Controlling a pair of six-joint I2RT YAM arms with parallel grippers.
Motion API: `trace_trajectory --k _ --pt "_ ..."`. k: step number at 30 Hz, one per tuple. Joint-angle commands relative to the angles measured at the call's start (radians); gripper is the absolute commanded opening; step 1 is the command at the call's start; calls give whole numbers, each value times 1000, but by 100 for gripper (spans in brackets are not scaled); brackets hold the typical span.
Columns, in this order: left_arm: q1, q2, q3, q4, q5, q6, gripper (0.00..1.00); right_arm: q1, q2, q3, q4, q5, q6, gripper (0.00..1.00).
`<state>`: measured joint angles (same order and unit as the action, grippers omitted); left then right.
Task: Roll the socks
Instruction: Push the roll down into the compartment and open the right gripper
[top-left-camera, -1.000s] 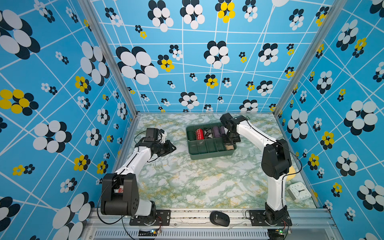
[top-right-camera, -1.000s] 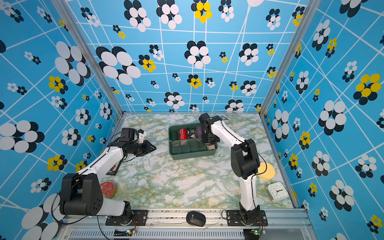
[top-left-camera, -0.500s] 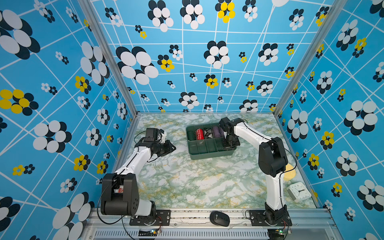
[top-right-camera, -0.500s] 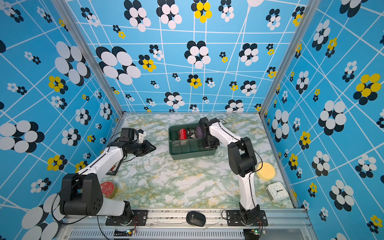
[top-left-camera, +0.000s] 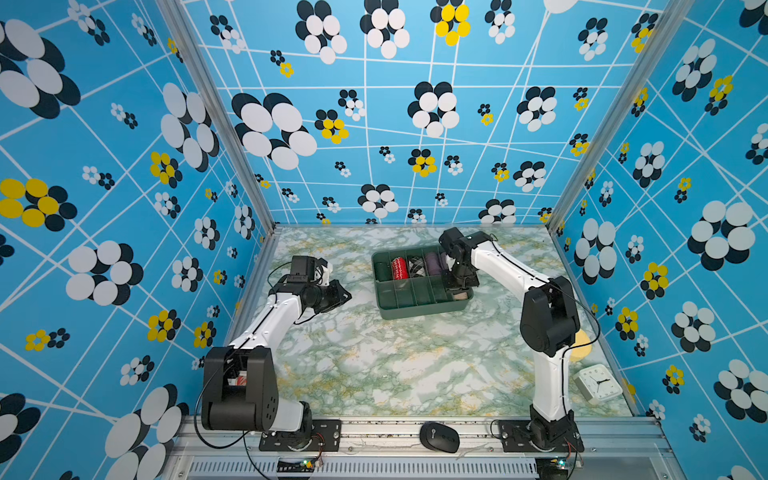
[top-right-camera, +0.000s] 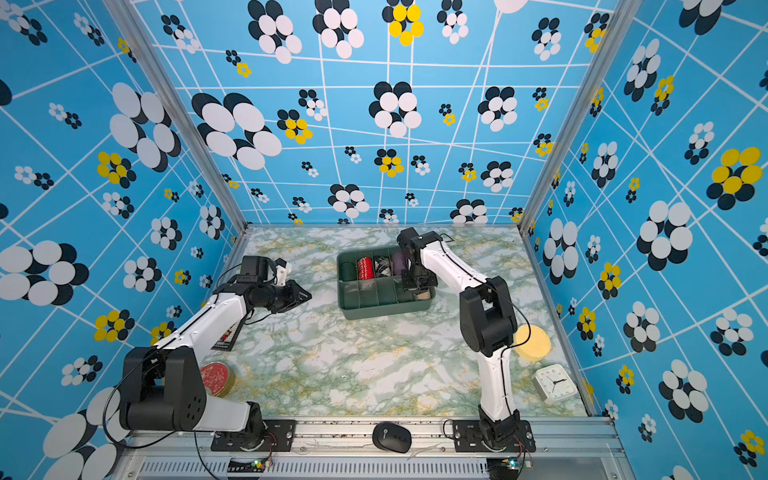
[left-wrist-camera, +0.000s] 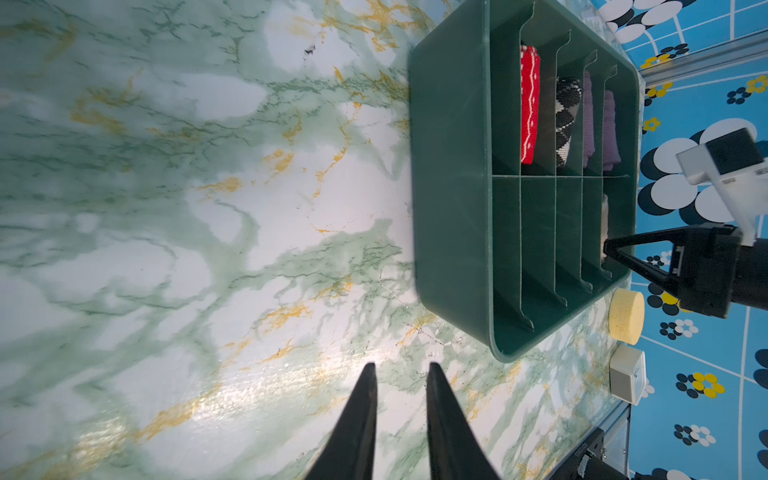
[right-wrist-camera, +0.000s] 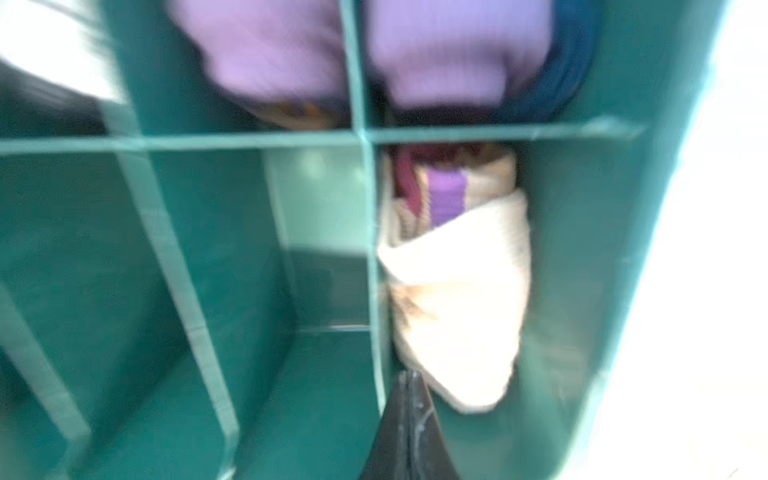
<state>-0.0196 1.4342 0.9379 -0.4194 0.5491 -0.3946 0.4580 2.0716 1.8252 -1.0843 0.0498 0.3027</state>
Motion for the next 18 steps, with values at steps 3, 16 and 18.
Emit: trace_trajectory --k 3,16,18 --pt "9 -11 -8 -20 -9 26 24 3 26 64 -8 -7 -10 6" --pt "23 -13 -4 -28 -5 34 24 -16 69 83 21 6 -4 5" --pt "23 -12 -5 -28 -5 34 24 -18 80 91 22 7 -4 5"
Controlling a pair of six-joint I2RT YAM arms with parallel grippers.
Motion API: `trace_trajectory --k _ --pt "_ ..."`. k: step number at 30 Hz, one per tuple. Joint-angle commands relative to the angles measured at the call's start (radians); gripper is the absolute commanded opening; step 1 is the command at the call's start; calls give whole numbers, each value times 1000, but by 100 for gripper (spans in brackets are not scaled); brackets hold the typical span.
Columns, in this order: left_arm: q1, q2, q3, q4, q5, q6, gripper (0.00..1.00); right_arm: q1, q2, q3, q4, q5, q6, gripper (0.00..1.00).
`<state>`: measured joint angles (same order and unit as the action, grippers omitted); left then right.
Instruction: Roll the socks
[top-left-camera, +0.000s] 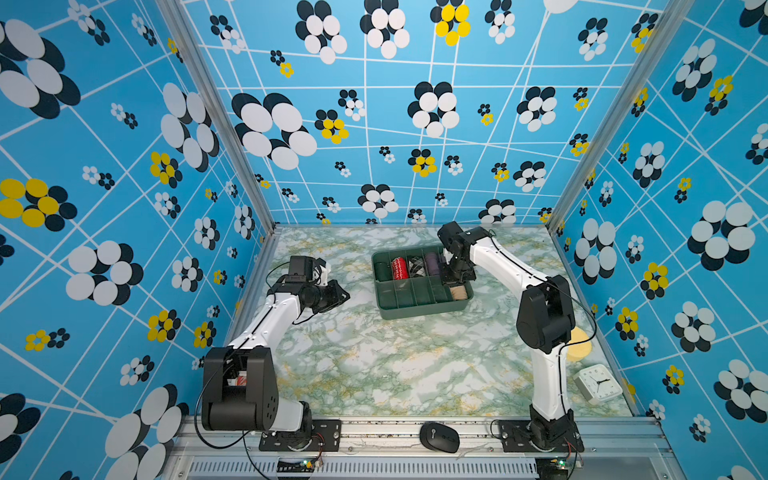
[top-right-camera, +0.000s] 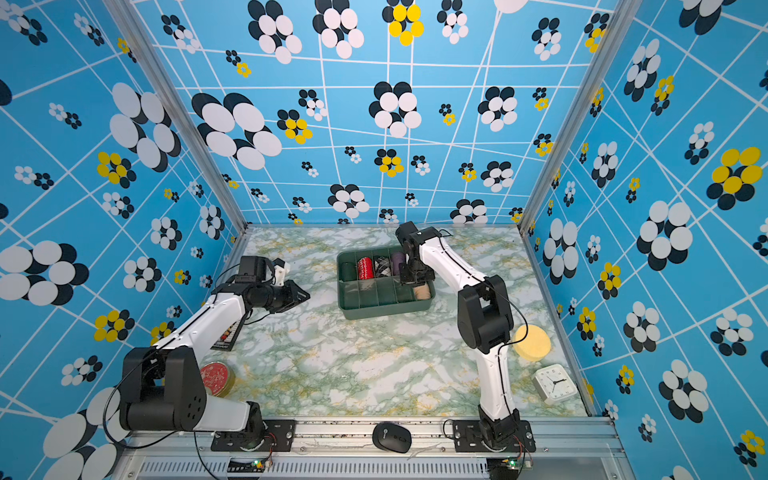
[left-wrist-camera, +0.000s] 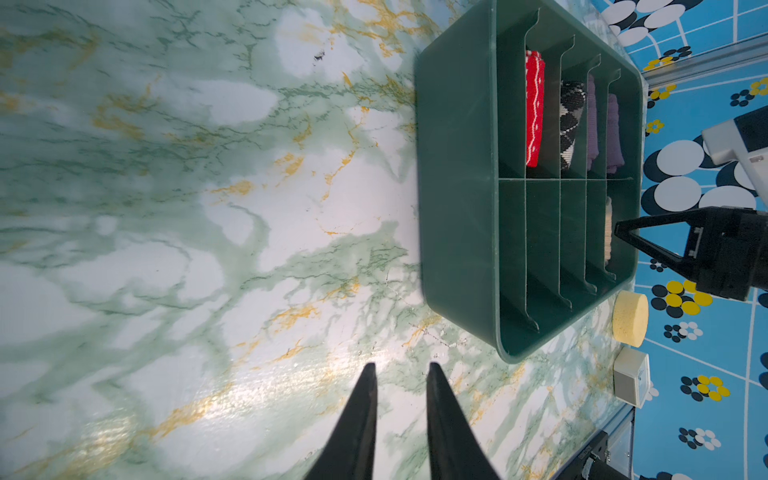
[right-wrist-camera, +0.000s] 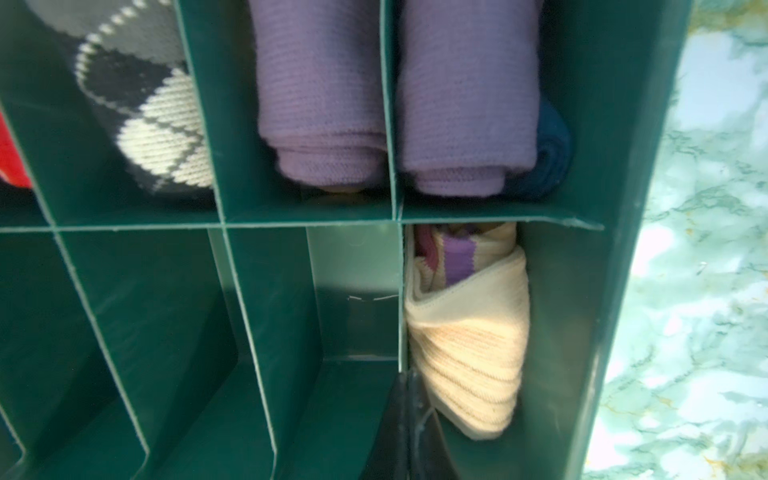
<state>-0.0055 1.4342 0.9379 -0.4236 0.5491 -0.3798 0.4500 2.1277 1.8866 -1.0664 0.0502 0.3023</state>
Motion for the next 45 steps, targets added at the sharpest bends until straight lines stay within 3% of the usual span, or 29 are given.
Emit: trace_trajectory --k 1,23,31,36,42,45 --pt "9 -12 -5 -23 -5 19 24 -11 32 33 6 5 -3 5" --pt "13 -21 1 -19 -20 10 24 -40 152 99 81 -36 2 8" --pt "12 -67 -28 28 -40 -11 25 -42 -50 -2 205 -60 -1 22" --pt "13 -93 -48 52 -51 -19 25 -52 -196 -98 295 -61 10 24" --pt "12 -132 -84 99 -83 -24 26 -100 -375 -301 433 -34 51 24" --pt "12 -153 -109 130 -105 -24 26 -132 -481 -441 509 34 56 27"
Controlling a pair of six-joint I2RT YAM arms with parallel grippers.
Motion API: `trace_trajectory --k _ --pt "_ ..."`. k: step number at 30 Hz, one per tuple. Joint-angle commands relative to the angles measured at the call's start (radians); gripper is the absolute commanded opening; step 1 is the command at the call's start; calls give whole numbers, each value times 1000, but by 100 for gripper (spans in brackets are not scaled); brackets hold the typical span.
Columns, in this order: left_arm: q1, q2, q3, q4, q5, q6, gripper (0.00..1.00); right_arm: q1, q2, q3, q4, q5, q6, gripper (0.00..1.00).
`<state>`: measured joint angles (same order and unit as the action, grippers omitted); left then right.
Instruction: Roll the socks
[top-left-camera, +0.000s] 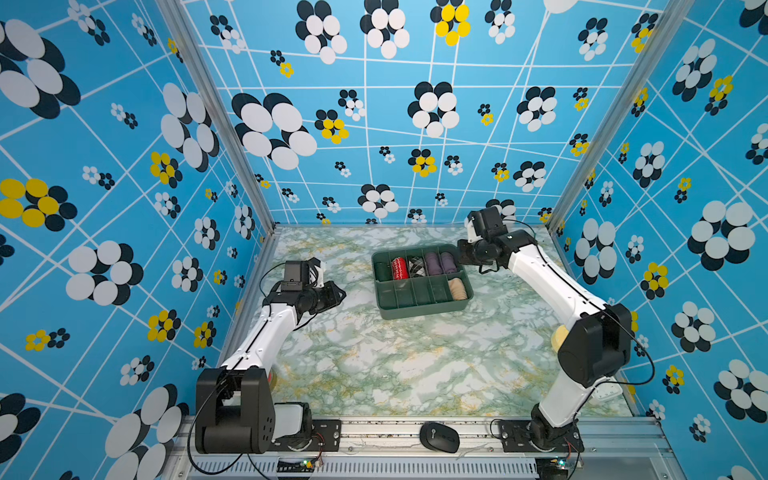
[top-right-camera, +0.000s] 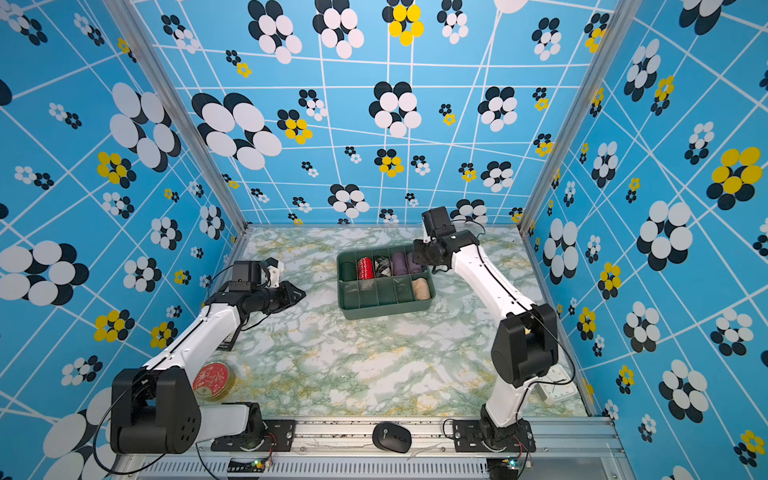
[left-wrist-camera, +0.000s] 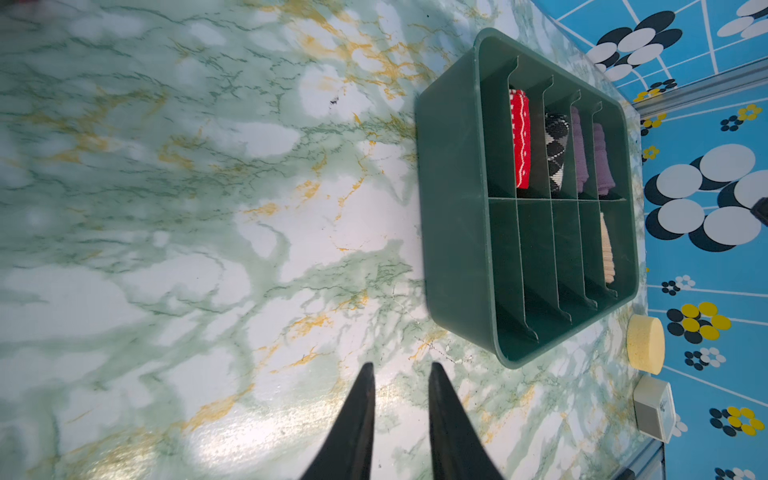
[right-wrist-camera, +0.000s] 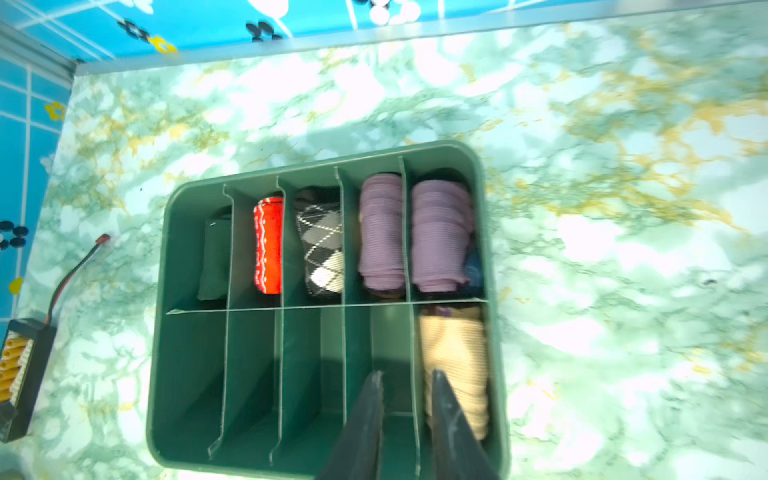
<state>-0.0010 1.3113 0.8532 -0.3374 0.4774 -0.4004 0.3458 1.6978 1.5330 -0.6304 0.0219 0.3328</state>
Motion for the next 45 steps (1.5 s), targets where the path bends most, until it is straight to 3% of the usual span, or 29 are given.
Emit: trace_trajectory --k 1,8,11,17,27,34,38,45 --pt "8 -37 -33 54 -40 -3 26 -44 -92 -140 103 83 27 31" --pt "9 -58 -67 116 -65 -10 27 -166 -288 -433 255 181 26 59" --pt "9 -74 -72 130 -74 -13 29 -218 -305 -500 264 199 18 64" --pt "9 -109 -80 116 -89 -2 30 -325 -320 -629 355 265 -30 66" --pt "9 -176 -122 134 -142 14 33 -329 -426 -975 859 291 -131 68" --pt "9 -182 -131 189 -222 50 33 -329 -349 -1155 1322 267 -179 68" --pt "9 -194 -175 288 -265 73 33 -329 -315 -1136 1353 264 -237 68" --pt "9 -220 -244 425 -391 117 34 -329 -135 -1196 1662 233 -268 69"
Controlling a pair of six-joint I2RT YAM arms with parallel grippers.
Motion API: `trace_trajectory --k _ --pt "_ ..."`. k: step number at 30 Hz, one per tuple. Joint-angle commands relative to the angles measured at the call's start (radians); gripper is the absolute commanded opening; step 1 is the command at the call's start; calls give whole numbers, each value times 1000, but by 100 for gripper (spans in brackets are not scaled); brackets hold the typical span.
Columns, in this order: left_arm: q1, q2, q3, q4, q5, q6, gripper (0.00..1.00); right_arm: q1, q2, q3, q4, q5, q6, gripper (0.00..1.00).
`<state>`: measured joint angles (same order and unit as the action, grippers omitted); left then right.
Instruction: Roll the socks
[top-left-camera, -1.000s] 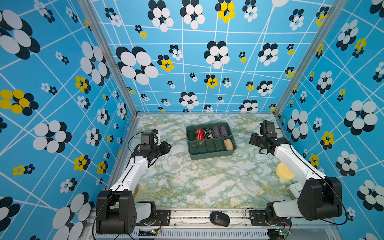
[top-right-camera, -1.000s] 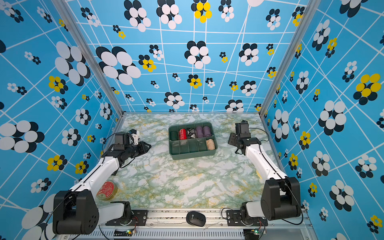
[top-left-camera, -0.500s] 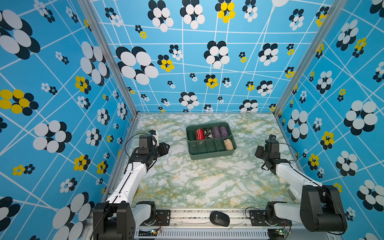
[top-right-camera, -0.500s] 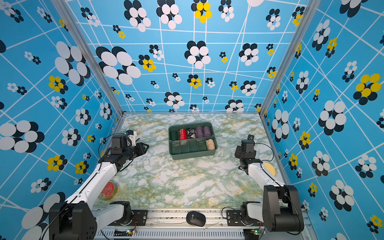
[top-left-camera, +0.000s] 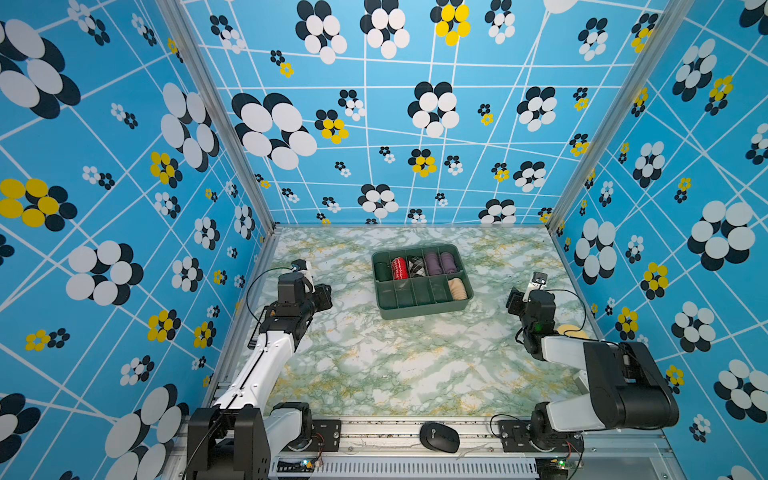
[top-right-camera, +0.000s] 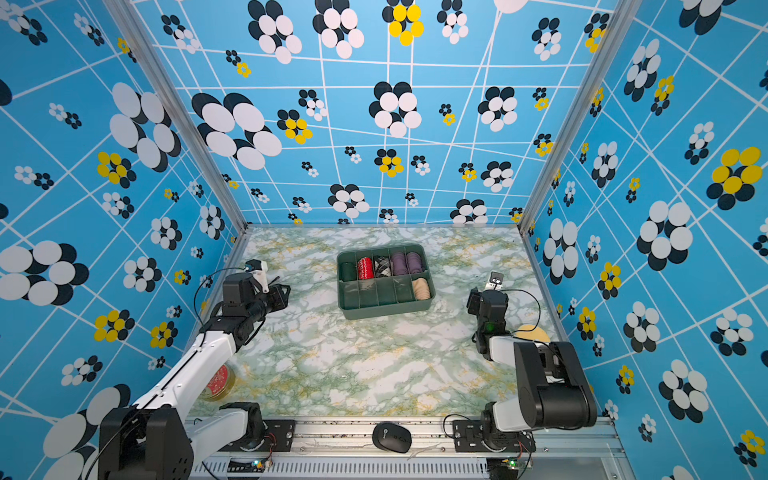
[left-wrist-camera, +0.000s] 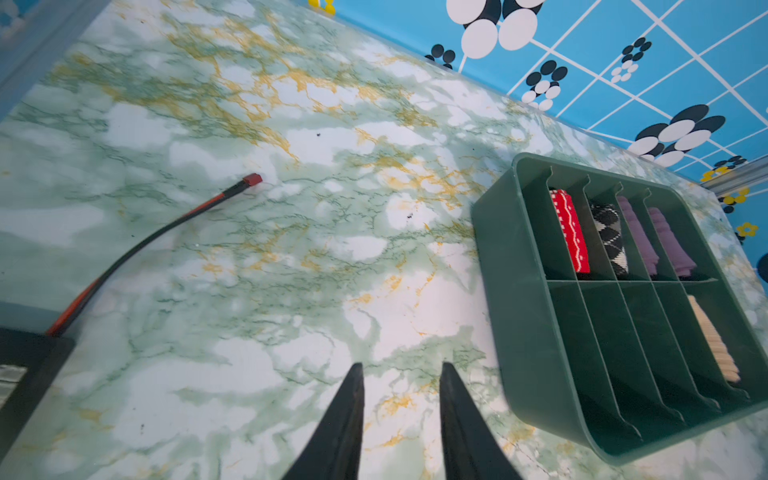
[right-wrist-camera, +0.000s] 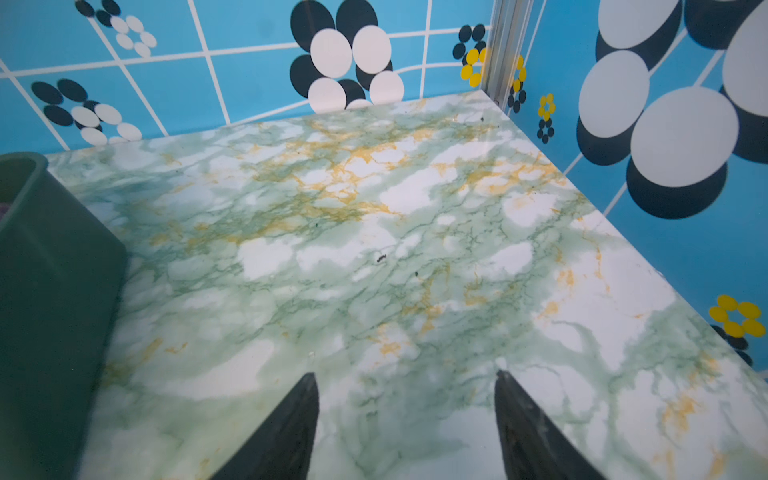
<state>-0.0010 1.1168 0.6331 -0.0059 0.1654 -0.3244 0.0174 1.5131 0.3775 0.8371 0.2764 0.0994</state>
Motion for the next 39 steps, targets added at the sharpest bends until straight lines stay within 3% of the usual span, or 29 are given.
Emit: trace_trajectory --k 1,5,7,9,12,23,29,34,39 --pt "9 -29 -31 104 -94 50 35 0 35 -39 163 -10 -24 69" --pt "9 -17 -41 137 -136 80 40 2 42 -27 153 7 -27 73" --pt "9 3 -47 156 -165 94 42 3 40 -24 137 5 -26 99" --pt "10 33 -46 170 -211 103 69 3 43 -27 152 6 -27 99" --pt "11 72 -39 170 -264 134 100 2 42 -25 151 6 -27 100" --pt "11 254 -166 598 -245 236 99 3 44 -26 151 6 -27 100" --pt "7 334 -260 854 -287 251 99 3 43 -26 151 6 -27 100" --pt "-31 435 -252 940 -222 331 99 3 43 -27 152 6 -27 100" --pt "-40 422 -245 898 -230 324 99 3 43 -26 152 6 -27 100"
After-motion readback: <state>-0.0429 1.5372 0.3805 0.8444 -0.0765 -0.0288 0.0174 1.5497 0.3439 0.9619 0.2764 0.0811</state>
